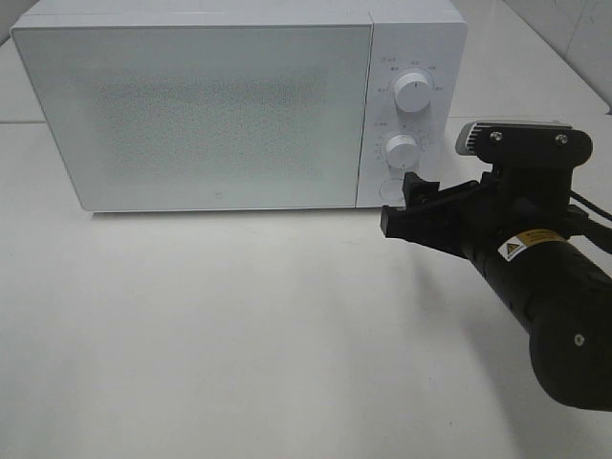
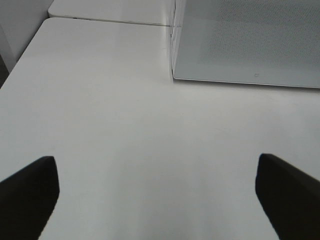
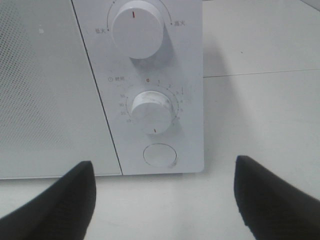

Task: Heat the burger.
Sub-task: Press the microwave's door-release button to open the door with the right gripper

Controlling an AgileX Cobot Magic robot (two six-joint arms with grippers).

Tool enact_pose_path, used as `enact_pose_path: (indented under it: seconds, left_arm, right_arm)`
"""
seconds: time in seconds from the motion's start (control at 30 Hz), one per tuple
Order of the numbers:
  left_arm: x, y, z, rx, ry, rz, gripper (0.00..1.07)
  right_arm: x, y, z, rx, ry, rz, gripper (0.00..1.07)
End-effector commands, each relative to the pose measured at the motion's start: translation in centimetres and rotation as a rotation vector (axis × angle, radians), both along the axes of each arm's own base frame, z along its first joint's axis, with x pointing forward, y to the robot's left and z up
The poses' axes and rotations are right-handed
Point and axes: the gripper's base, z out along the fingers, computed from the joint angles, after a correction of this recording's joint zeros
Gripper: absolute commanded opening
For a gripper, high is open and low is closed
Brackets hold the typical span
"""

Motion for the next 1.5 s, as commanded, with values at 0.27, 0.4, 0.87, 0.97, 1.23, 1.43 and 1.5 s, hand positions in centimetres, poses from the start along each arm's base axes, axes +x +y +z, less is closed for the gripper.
enact_pose_path:
  seconds: [0.27,0.4,0.87,0.97,1.23,1.43,1.5]
  left_arm:
    - [-0.2,-0.1,0.0,-0.007,-0.022,-0.001,1.00]
    - [-0.2,-0.1,0.0,-0.007,-0.022,-0.001,1.00]
    - [-0.2,-0.1,0.0,-0.007,-0.022,-0.001,1.00]
    - [-0.2,-0.1,0.0,-0.007,-0.022,-0.001,1.00]
    - [-0.2,-0.1,0.0,-0.007,-0.022,-0.001,1.00]
    - [-0.2,-0.1,0.0,-0.007,-0.022,-0.001,1.00]
    - [-0.2,-0.1,0.0,-0.007,-0.022,-0.001,1.00]
  right_arm:
    - [0.3,0.3,0.2,0.216,0.000,-0.054,0.68]
    - [0.3,0.3,0.2,0.471,0.016,-0.124,0.59]
    - [0.1,0.5,-0.4,1.199,0.139,-0.354,0.16]
    - [0.0,0.5,-0.6,1.269,0.168,-0.388,0.05]
    - [-0.1,0.2,-1.0,1.293,0.181,-0.458,0.00]
    - [0.4,0.3,-2.7,1.327,0.185,-0.550,0.00]
    - [0.5,0.4,-2.8,1.336,0.187,-0.553,0.00]
